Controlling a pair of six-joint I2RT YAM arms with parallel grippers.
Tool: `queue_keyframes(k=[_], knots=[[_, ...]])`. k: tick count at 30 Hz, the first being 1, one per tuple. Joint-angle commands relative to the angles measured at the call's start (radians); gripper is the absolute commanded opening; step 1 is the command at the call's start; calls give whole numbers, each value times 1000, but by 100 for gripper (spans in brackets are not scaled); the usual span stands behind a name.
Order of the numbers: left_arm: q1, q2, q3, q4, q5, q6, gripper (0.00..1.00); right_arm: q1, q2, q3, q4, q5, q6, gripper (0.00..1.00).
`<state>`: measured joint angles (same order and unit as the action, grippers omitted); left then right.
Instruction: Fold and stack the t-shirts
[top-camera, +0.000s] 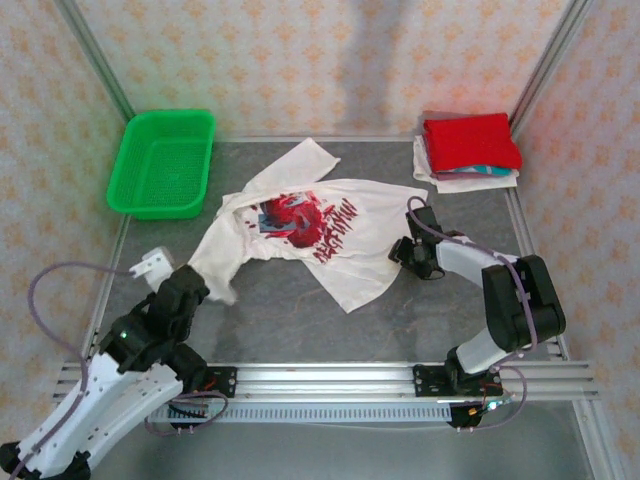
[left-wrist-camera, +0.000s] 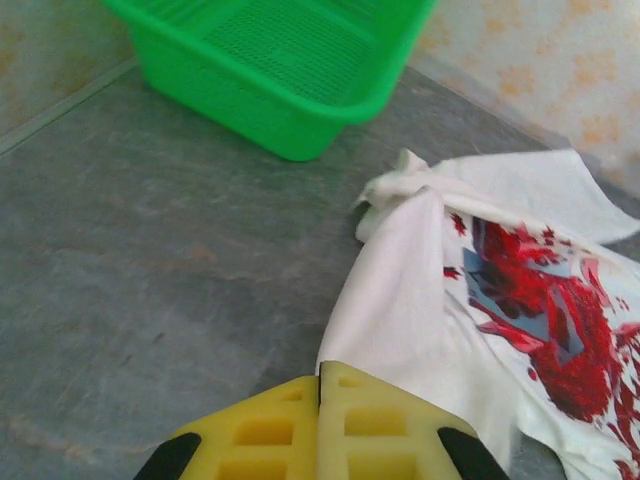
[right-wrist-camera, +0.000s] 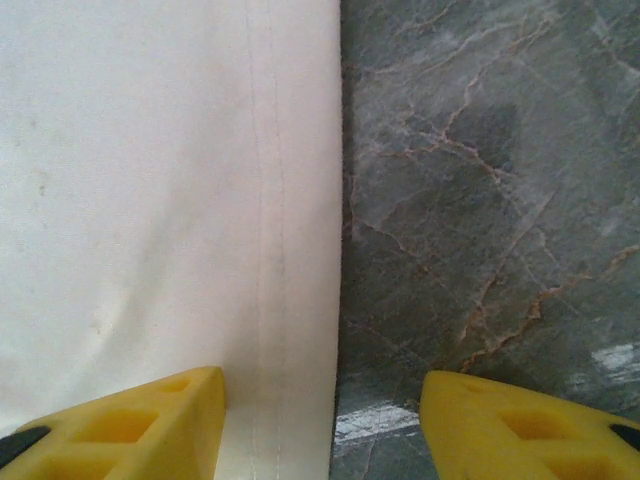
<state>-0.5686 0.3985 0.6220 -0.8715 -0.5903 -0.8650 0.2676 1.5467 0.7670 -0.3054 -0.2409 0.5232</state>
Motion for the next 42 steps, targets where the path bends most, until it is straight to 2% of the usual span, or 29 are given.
queue_keyframes(k=[1,6,10,15,20,25,27,34,35,40,42], knots=[[2,-74,-12,-161,-182,-149,0,-5,74,1,88,-46,-16,55],[4,-57,37,-73,-360,-12,0,-21,73,9,77,-67,-26,56],[8,46,77,-51,-388,9,0,35,-9,29,8,-89,-131,58],[46,105,30,-30,-304,-63,0,212,-247,-18,-44,-113,-277,66],[165,109,-25,73,-136,-15,0,468,-315,-21,-166,-10,-386,65],[288,163,-19,118,35,43,0,625,-205,-7,-198,21,-388,62],[321,176,-18,132,88,57,0,689,-126,41,-248,105,-376,62],[396,208,-34,187,205,100,0,799,95,168,-349,258,-362,62],[406,211,-36,193,219,104,0,805,112,176,-350,270,-359,59],[448,189,-37,182,250,118,0,806,131,189,-364,341,-330,29],[455,159,-31,196,272,136,0,805,108,203,-384,393,-324,13]])
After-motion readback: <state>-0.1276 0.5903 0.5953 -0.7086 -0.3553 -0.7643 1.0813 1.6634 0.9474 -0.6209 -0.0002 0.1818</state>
